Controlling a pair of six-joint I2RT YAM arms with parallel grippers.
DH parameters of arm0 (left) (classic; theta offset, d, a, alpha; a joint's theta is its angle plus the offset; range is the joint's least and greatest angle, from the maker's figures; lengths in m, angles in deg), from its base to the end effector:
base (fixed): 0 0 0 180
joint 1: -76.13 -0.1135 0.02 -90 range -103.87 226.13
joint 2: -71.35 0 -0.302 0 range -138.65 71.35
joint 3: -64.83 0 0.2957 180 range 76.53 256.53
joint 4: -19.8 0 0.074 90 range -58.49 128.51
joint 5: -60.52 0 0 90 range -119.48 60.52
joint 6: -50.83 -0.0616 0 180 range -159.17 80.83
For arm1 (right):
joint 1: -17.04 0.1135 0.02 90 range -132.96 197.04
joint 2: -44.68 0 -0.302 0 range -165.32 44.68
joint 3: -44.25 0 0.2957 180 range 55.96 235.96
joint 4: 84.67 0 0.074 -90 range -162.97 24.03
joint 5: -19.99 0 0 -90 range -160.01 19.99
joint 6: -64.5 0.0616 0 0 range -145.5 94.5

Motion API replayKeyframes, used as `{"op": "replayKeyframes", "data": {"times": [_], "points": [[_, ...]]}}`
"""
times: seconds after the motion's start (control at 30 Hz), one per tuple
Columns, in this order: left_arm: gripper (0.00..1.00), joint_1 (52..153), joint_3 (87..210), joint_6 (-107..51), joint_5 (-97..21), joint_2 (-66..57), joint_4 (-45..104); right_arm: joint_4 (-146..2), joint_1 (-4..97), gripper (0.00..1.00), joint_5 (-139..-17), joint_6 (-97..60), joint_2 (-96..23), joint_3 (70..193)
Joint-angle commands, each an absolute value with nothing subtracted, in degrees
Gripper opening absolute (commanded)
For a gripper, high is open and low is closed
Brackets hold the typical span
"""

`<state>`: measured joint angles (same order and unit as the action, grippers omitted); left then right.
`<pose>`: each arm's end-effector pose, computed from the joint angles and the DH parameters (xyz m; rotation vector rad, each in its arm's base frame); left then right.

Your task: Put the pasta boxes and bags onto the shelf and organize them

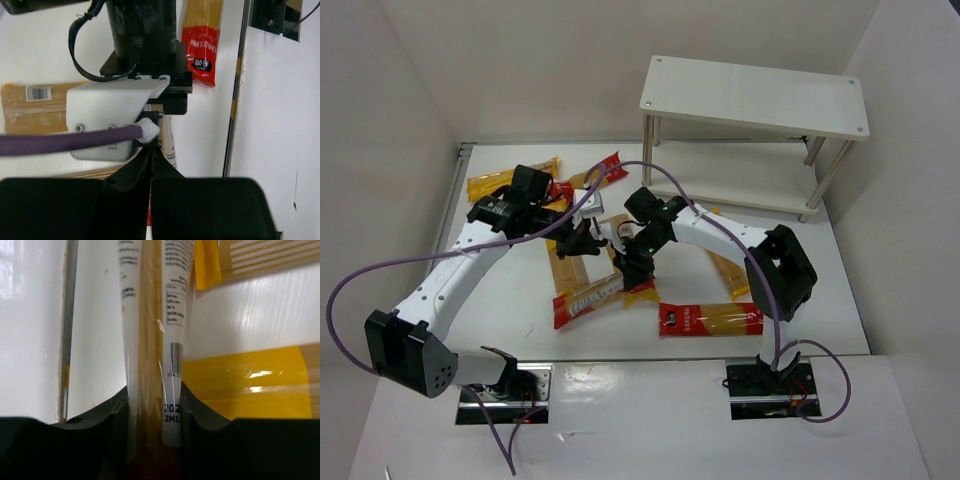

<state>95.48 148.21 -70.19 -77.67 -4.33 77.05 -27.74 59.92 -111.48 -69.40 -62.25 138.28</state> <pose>0.2801 -0.1470 0.3582 1.2732 1.8497 -0.9028 0.2929 0.3277 0.2236 -1.9286 1.7832 0.9879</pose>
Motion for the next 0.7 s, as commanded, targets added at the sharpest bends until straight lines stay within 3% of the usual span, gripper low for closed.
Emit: {"op": "replayKeyframes", "data": {"times": [0.0,0.03,0.17,0.3,0.4,0.57,0.67], "points": [[0.0,95.65,151.68,-67.91,-83.54,-0.73,68.86,-37.71,60.38,0.0,-113.34,-63.13,-56.31,137.35],[0.03,95.64,151.68,-67.04,-82.84,0.14,67.91,-38.42,58.72,0.0,-112.04,-61.46,-55.52,136.74],[0.41,92.83,151.68,-64.31,-78.71,2.7,66.93,-42.02,54.49,0.0,-109.91,-58.29,-52.36,135.5],[0.62,91.51,151.68,-62.2,-72.92,5.33,68.07,-44.3,52.56,0.0,-107.55,-56.44,-48.58,133.4],[0.77,90.37,150.37,-58.17,-62.12,7.71,66.85,-46.42,51.15,0.0,-106.4,-54.78,-44.54,131.98],[0.82,88.61,142.04,-51.13,-39.89,9.91,60.96,-48.18,50.27,0.0,-102.55,-53.63,-40.4,130.14],[0.82,86.59,137.73,-49.28,-37.05,11.05,59.2,-49.23,49.13,0.0,-101.13,-53.1,-39.26,127.86]]}}
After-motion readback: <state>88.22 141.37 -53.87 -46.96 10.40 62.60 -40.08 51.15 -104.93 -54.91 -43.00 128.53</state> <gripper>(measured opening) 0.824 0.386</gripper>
